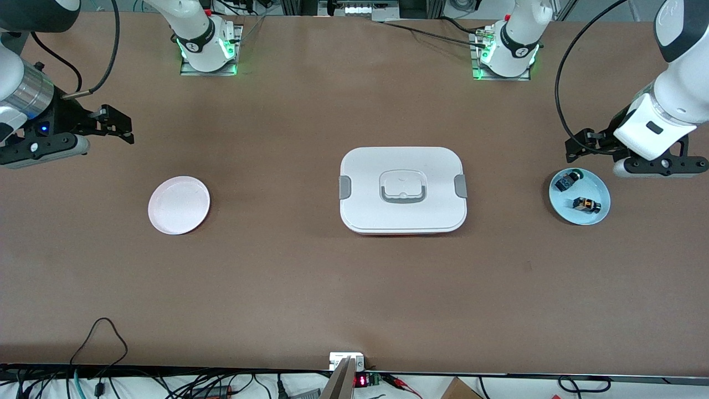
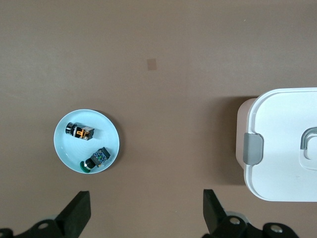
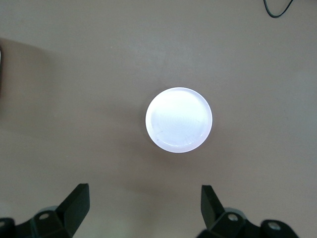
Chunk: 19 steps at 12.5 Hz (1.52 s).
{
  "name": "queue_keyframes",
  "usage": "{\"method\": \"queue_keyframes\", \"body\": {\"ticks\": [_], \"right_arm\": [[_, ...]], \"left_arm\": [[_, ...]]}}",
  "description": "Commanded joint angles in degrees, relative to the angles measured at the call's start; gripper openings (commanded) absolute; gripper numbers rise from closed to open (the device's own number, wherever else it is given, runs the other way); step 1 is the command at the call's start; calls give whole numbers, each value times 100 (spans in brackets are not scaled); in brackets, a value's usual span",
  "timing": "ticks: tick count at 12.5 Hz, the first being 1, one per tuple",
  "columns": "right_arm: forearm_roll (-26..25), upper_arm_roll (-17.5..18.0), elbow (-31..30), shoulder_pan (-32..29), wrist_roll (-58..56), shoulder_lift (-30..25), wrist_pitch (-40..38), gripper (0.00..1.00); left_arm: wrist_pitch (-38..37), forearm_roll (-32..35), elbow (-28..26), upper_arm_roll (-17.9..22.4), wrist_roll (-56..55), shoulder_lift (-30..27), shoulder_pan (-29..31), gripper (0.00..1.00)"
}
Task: Transfer orange switch to right arm and place
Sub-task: 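Lower the left gripper over the orange switch on the blue plate, then close the left gripper on the orange switch and lift it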
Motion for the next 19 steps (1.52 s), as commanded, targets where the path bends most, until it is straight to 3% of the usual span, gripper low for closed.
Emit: {"method": "queue_keyframes", "body": {"ticks": [1, 5, 9, 14, 19], "right_arm": [[-53, -39, 128, -39, -25, 0, -96, 100], [-62, -22, 163, -21, -17, -9, -192, 100], [-62, -31, 172, -30, -17, 0, -219, 100], [-62, -22, 199, -30, -25, 9, -254, 100], [-45, -31, 199, -30, -16, 9, -245, 100]], "left_arm": [[-223, -99, 225, 15, 10, 171, -4, 100], [-896, -20, 198, 67, 54, 416, 144, 100], [-971, 314, 180, 85, 124, 1180, 522, 100], [389, 629, 41, 85, 1721, 1884, 1111, 100], [2268, 868, -1117, 85, 2635, 1841, 1541, 100]]}}
